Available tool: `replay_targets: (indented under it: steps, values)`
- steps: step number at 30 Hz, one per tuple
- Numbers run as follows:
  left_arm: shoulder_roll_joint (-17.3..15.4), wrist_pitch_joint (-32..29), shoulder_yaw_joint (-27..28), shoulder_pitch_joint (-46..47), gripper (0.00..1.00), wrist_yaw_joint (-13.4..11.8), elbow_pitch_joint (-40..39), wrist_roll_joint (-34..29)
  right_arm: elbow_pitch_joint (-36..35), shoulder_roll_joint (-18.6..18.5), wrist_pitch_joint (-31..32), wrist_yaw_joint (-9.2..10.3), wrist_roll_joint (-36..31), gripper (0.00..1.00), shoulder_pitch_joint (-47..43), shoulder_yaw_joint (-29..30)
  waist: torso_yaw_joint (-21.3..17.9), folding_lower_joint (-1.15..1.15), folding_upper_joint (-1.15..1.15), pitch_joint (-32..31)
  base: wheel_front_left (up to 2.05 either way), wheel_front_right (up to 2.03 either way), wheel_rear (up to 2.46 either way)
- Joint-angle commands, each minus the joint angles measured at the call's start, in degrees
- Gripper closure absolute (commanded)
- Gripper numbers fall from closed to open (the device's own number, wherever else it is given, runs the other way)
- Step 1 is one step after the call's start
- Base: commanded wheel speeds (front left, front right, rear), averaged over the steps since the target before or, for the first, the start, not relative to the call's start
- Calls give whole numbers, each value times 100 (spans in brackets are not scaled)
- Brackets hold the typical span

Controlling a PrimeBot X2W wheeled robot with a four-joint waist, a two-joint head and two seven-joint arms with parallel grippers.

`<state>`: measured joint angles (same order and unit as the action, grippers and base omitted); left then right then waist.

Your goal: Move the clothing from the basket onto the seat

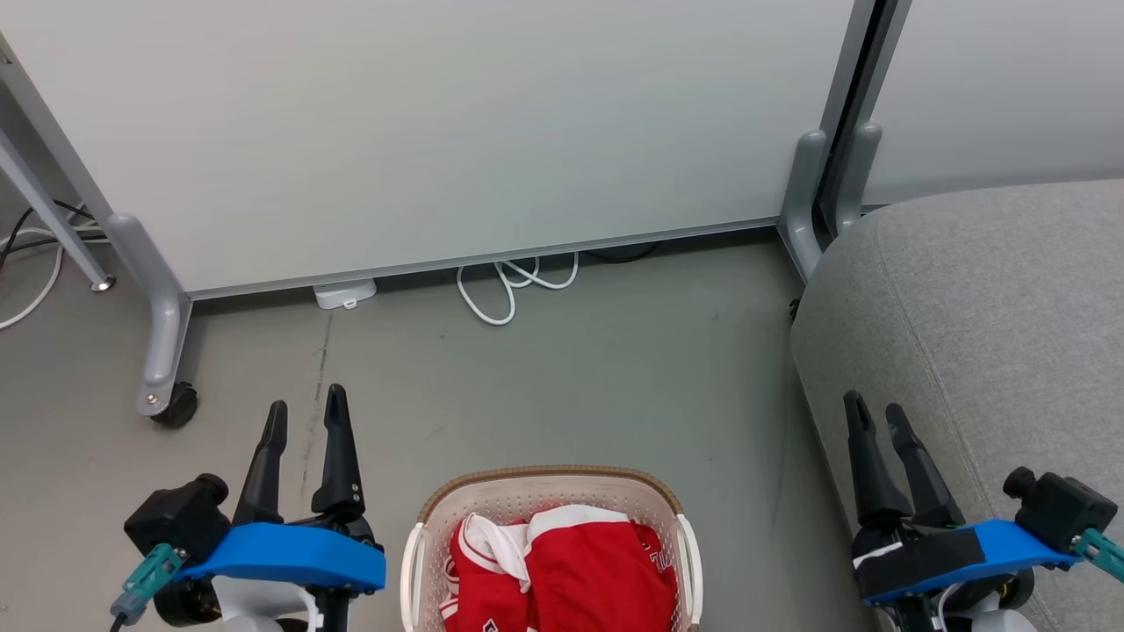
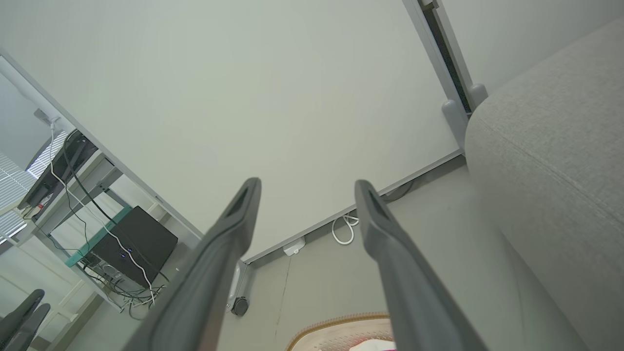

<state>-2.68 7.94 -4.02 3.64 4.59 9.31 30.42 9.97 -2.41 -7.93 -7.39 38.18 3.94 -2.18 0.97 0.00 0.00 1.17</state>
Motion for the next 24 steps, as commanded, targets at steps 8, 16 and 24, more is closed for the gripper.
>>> replay_targets:
  steps: [8,16,24]
  values:
    - [-64,184,-160,86,0,-50,-28,-709,-36,-48,-186,-11,-659,0,59,-59,28,0,0,-2,0,0,0]
    - [-89,279,-234,77,0,-99,-27,-1107,-19,-51,-280,-12,-1051,0,57,-71,39,0,0,11,0,0,0]
    - [-117,392,-359,65,0,-149,-13,-1596,-3,-55,-393,-13,-1498,0,42,-106,58,0,0,22,0,0,0]
